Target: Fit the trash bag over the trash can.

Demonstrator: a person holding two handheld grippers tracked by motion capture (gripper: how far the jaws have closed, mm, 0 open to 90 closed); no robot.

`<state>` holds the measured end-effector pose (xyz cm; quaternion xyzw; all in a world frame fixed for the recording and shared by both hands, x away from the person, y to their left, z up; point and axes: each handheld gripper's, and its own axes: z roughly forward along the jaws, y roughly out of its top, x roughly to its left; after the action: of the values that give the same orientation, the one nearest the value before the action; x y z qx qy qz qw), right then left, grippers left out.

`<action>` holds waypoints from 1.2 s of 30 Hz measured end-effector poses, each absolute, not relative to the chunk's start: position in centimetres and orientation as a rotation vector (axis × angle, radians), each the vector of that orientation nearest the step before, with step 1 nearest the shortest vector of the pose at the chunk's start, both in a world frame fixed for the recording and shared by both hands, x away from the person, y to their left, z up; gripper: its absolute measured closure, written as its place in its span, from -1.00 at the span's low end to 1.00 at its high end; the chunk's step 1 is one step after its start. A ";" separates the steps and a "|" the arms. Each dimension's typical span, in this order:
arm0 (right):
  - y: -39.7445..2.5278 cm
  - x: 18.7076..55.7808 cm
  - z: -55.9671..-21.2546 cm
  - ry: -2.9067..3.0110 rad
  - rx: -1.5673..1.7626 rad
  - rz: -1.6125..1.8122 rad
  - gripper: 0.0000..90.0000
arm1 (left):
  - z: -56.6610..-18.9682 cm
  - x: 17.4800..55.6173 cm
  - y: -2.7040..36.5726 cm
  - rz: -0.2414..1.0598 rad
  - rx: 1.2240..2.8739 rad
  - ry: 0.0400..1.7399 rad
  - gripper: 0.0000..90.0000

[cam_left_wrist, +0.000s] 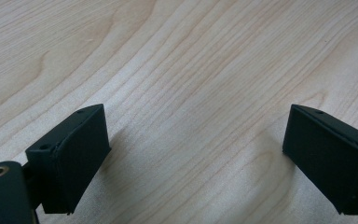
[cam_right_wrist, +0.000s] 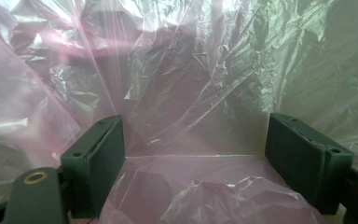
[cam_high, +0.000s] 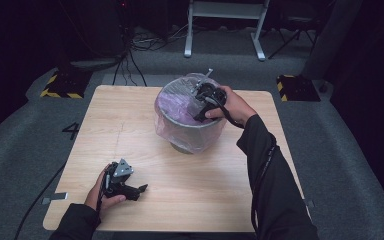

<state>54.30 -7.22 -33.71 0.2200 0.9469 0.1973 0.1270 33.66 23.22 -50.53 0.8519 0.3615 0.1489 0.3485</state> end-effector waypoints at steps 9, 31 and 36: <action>-7.3 54.1 -33.6 2.735 0.648 0.612 -0.56 | -50.5 33.7 23.2 0.382 2.204 0.941 -0.84; -7.5 53.2 -32.0 2.640 0.721 0.764 -0.52 | -50.5 33.5 23.3 0.382 2.202 0.947 -0.83; -7.7 53.0 -31.6 2.583 0.719 0.753 -0.52 | -50.5 33.7 23.3 0.382 2.207 0.934 -0.82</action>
<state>53.01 -7.70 -31.59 0.2540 0.9127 0.2661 0.1776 33.66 23.27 -50.53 0.8519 0.3606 0.1474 0.3501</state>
